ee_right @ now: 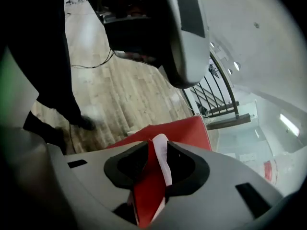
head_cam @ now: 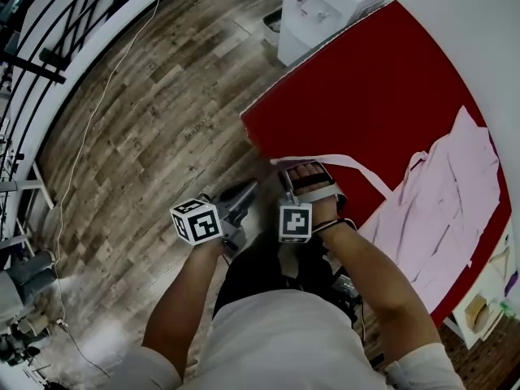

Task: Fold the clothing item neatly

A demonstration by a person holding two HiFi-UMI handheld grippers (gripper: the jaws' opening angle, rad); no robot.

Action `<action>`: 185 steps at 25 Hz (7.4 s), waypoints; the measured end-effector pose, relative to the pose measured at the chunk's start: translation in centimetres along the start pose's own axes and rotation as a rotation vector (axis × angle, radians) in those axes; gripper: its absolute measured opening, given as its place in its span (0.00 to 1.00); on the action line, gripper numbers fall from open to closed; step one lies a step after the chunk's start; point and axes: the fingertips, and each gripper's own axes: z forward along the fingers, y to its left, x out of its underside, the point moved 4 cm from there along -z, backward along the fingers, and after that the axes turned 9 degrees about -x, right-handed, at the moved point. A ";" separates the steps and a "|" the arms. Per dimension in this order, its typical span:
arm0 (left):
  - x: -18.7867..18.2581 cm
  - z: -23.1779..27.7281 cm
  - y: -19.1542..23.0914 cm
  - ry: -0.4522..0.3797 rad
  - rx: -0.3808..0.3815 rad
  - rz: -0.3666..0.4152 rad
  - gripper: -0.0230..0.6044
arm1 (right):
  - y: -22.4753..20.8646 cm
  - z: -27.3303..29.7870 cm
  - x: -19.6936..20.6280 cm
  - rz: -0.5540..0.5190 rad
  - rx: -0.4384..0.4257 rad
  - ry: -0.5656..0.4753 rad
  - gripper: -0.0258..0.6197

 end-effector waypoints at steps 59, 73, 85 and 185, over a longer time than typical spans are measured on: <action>-6.0 8.9 -15.2 0.169 0.138 0.240 0.08 | -4.6 -15.6 9.7 0.998 0.381 -0.343 0.23; -4.1 8.9 -18.5 0.109 0.193 -0.271 0.08 | -5.7 -14.8 10.3 0.829 0.657 -0.101 0.24; -4.9 8.8 -19.8 0.104 0.223 -0.250 0.08 | -6.2 -16.0 11.1 0.889 0.749 -0.100 0.24; 25.7 34.3 -29.5 0.545 0.181 1.682 0.34 | 39.3 -37.6 59.1 2.317 0.734 -0.040 0.30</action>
